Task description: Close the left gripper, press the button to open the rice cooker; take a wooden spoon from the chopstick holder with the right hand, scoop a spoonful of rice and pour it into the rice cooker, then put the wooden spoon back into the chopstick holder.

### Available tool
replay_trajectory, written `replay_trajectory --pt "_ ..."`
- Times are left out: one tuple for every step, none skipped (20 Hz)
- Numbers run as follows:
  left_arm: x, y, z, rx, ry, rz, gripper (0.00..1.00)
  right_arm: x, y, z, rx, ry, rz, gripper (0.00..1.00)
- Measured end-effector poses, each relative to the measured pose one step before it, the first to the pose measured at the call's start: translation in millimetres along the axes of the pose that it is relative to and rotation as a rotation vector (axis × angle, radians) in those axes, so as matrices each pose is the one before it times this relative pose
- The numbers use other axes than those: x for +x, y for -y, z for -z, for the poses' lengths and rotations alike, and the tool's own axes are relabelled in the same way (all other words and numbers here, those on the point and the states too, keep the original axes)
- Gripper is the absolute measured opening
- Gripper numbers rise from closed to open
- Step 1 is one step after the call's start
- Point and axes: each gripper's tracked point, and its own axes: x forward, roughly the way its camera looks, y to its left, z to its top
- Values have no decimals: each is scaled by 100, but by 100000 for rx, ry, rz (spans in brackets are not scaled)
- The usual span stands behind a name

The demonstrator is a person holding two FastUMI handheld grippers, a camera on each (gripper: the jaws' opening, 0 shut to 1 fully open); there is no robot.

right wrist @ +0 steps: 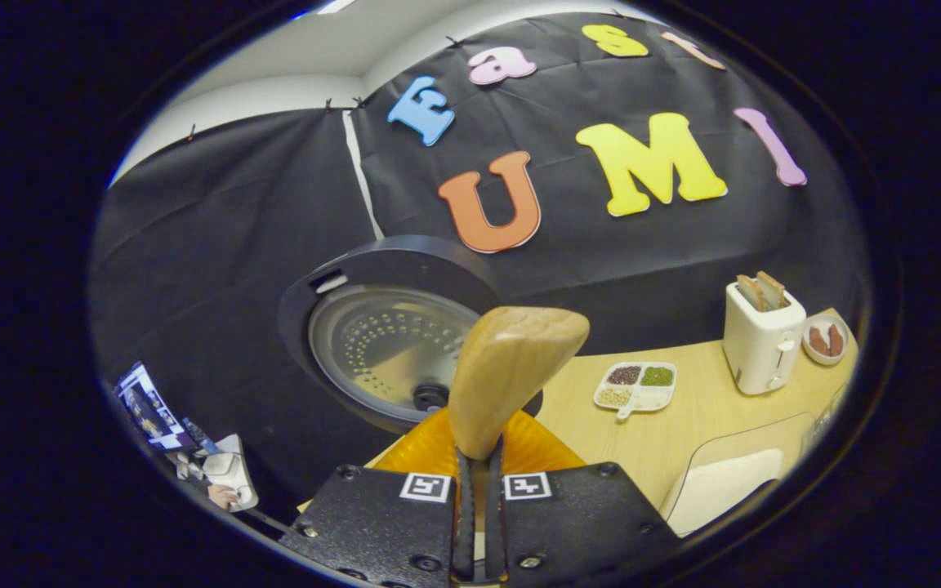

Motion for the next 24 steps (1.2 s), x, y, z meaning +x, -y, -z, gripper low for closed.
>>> replay_trajectory --pt "-125 116 70 -24 -135 320 94 -119 -490 -225 -4173 657 -220 10" --pt "48 -136 29 50 -36 -44 94 -152 -263 -137 -4296 575 439 11" --pt "-136 24 27 68 69 33 94 -168 -101 -147 -3935 687 982 11" --pt "4 23 -102 100 105 342 94 -130 -96 -172 -4276 788 590 11" --pt "9 91 -39 96 -178 201 94 -178 -142 -192 -4303 805 1009 11" --pt "167 36 3 176 13 51 94 -221 -321 -150 -4919 556 626 11" --pt "61 52 -42 306 -57 242 94 -254 -404 -267 -5451 648 72 11" --pt "-160 88 92 227 -216 29 94 -264 -426 -251 -6647 646 414 11" --pt "33 -31 8 180 41 -14 94 -145 -366 -341 -7102 962 582 11" --pt "33 -3 39 -54 -152 29 94 -91 -555 -82 -6978 635 5 11" --pt "13 100 -36 -164 -173 233 94 39 -345 1 -5366 508 -210 11" --pt "-9 142 62 -111 -260 211 94 -109 -657 97 -4222 15 -536 14" --pt "102 77 6 34 12 54 94 25 -440 96 -2752 -76 -616 11" --pt "-128 42 -8 138 -120 107 94 -20 -67 10 -1963 250 -21 11" --pt "3 158 65 209 -42 237 94 -84 -41 -210 -882 920 570 11" --pt "126 100 45 115 -305 165 94 -186 13 36 -135 562 388 10" --pt "34 119 91 119 -220 101 94 -243 149 22 828 296 261 11" --pt "236 18 39 140 -387 0 94 -193 304 -84 1667 570 301 11" --pt "274 75 48 123 -272 -141 94 -316 412 -163 2134 326 382 11" --pt "-55 213 -27 -28 31 17 94 -484 688 -348 2292 472 827 11" --pt "184 172 -94 -233 15 290 94 -677 1077 -373 2179 453 1736 11" --pt "-49 247 -17 -390 209 91 94 -620 1414 -304 1758 844 1389 14" --pt "10 98 -88 -301 337 -177 94 -644 1236 -485 1414 990 968 10" --pt "39 173 -41 -94 -30 463 94 -650 1275 -322 975 519 1378 11"
